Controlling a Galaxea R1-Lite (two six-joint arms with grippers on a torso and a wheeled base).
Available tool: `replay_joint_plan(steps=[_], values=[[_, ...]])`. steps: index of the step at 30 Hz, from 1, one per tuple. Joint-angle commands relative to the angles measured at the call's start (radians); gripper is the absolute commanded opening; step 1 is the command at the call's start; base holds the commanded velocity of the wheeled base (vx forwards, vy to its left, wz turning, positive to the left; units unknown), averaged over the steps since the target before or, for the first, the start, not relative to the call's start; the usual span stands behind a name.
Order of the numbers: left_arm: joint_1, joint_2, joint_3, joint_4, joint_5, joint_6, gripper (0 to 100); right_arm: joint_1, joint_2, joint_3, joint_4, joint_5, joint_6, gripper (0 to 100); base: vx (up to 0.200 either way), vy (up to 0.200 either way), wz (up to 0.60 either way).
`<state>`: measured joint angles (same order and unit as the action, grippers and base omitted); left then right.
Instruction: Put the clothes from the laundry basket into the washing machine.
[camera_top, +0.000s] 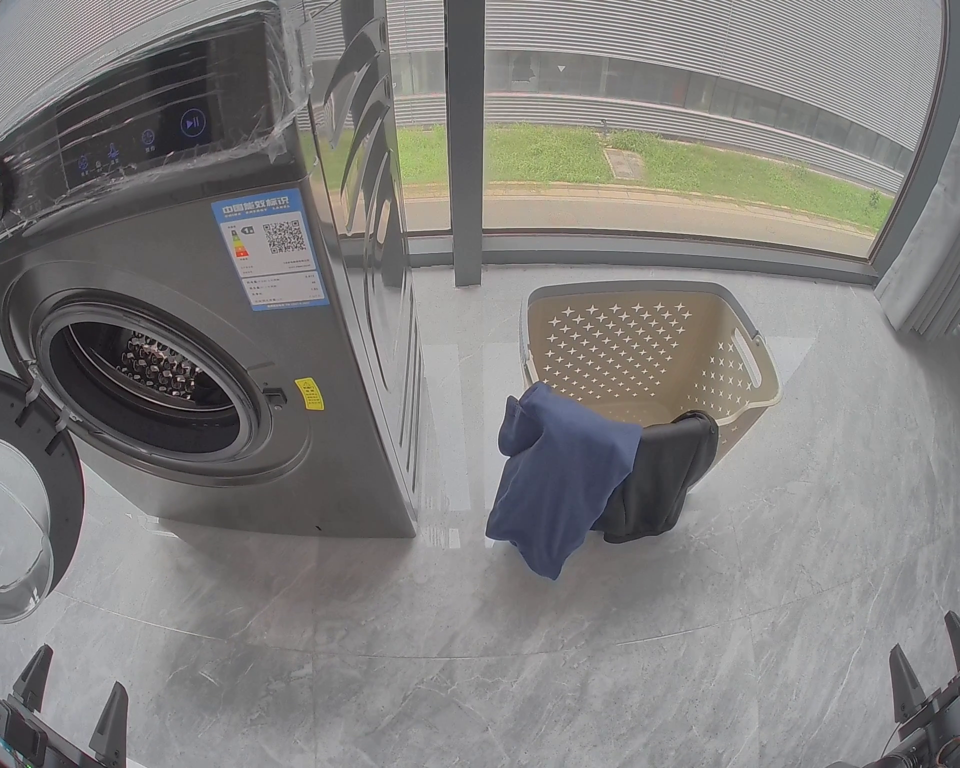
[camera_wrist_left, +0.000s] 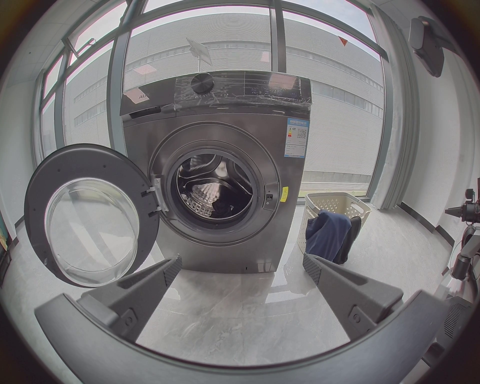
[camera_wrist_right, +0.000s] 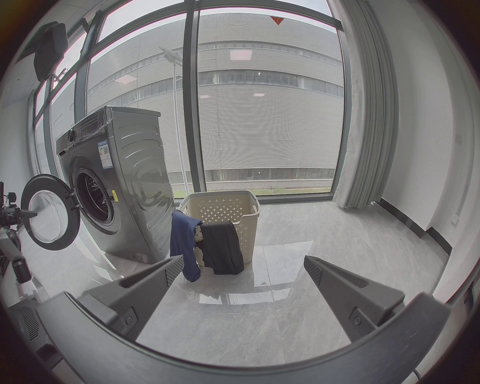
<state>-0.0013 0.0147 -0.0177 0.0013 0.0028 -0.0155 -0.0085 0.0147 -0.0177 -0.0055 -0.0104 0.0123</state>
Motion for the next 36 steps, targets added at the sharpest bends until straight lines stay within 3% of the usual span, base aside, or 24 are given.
replay_joint_plan(steps=[1,20,32,36], values=[[0.000,-0.005,0.016,0.000,0.000,0.002,100,-0.001,-0.015,0.018,-0.001,0.000,0.000,100,0.000,-0.200,0.00],[0.000,-0.007,0.016,0.000,0.000,0.006,100,-0.001,-0.015,0.018,-0.001,0.000,0.000,100,0.000,-0.200,0.00],[0.000,-0.007,0.018,0.000,-0.001,0.017,100,-0.001,-0.015,0.018,0.001,0.000,0.000,100,0.000,0.000,0.00],[0.000,-0.007,0.016,0.002,-0.001,0.017,100,-0.001,-0.015,0.018,-0.001,0.001,0.000,100,0.200,0.000,0.00]])
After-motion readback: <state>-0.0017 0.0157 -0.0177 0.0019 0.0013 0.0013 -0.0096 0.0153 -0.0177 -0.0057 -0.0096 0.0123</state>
